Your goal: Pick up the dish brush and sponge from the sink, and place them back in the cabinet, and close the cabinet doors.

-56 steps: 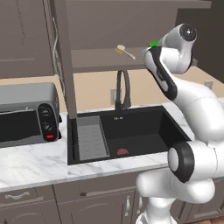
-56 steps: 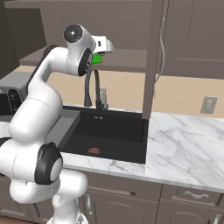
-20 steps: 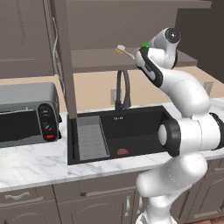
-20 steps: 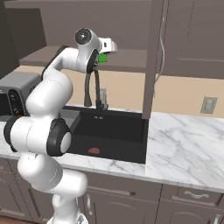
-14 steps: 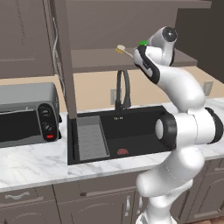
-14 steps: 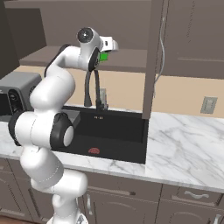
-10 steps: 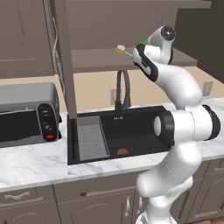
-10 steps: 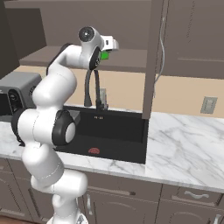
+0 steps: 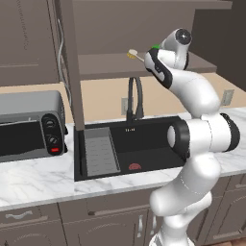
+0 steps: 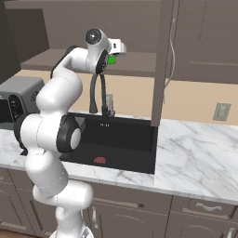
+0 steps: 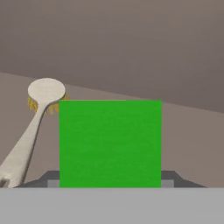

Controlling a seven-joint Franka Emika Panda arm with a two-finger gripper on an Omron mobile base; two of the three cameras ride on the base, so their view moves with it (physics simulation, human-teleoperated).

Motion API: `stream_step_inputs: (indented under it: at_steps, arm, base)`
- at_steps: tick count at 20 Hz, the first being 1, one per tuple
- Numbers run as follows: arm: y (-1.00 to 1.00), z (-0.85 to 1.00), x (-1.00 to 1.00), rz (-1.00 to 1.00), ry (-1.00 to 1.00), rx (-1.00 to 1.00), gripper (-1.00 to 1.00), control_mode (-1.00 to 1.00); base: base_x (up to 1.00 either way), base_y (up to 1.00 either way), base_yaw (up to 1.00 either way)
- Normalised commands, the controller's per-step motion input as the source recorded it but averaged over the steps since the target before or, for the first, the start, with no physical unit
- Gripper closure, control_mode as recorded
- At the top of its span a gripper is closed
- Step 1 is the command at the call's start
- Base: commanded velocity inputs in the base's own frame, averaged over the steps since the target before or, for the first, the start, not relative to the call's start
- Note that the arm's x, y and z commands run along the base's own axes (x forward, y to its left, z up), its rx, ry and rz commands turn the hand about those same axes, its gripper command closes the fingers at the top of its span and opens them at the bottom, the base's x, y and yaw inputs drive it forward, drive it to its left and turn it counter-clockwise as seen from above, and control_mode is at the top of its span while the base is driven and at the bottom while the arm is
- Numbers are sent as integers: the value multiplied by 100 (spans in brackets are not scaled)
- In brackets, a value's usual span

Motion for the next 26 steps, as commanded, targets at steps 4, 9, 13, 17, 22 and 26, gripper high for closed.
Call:
stream_step_inputs:
  at_steps: [4,9,13,17,22,26]
  arm:
    - [0,-26,0,1,0,0,100,-100]
    - [0,-12,0,1,0,0,100,-100]
    - [0,0,0,1,0,0,100,-100]
    - [0,0,0,0,0,0,-100,-100]
    - [0,0,0,0,0,0,-100,-100]
    - [0,0,0,0,0,0,-100,-100]
  base:
    - [0,0,0]
    - [0,0,0]
    - [0,0,0]
    - [0,0,0]
    - [0,0,0]
    - [0,0,0]
